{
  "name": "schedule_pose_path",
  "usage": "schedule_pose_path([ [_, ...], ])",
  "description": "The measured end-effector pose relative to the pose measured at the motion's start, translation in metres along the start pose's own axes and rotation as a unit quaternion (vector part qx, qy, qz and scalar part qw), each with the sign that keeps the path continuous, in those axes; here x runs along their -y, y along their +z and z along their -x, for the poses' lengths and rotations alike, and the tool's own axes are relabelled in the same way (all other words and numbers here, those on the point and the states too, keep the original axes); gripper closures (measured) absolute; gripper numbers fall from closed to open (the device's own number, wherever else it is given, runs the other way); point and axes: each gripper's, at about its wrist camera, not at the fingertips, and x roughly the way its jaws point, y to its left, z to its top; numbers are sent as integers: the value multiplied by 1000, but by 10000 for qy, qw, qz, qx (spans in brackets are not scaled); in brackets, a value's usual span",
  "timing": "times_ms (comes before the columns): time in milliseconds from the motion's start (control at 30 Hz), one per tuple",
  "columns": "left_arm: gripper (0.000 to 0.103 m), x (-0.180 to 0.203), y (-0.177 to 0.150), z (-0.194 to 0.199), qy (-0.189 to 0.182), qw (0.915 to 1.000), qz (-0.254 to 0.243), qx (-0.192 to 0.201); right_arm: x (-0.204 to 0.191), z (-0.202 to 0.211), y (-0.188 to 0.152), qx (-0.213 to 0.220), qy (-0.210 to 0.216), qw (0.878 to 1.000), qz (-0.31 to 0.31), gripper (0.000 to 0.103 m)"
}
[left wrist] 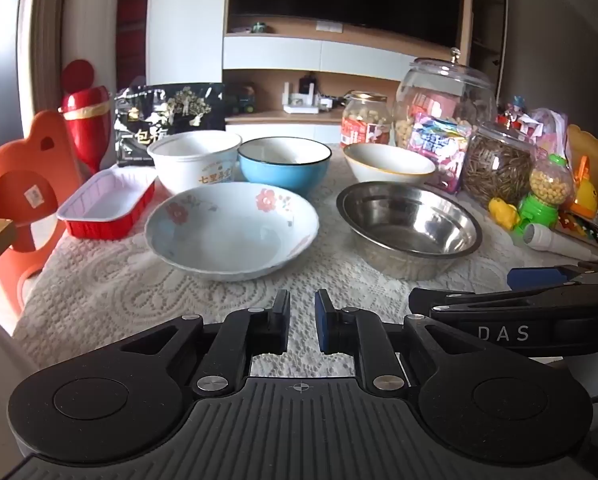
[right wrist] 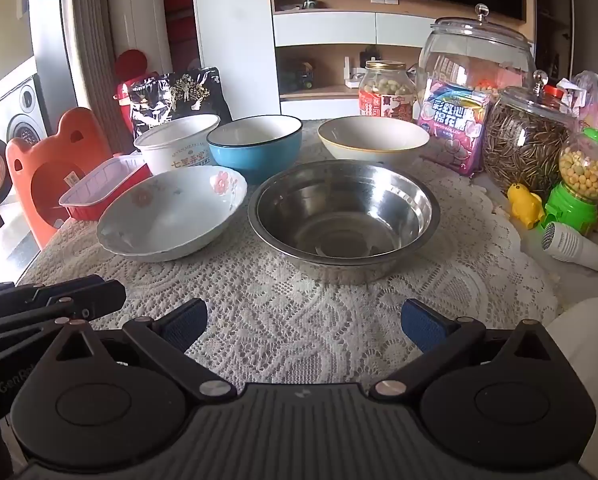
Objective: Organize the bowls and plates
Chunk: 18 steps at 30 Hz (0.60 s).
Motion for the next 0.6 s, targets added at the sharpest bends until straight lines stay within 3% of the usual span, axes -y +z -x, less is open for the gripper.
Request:
schedule_pose_path([
  [600, 87, -5, -3, -2, 22, 9999, 131, -90, -2, 0, -2, -24, 32, 10000, 31, 0],
])
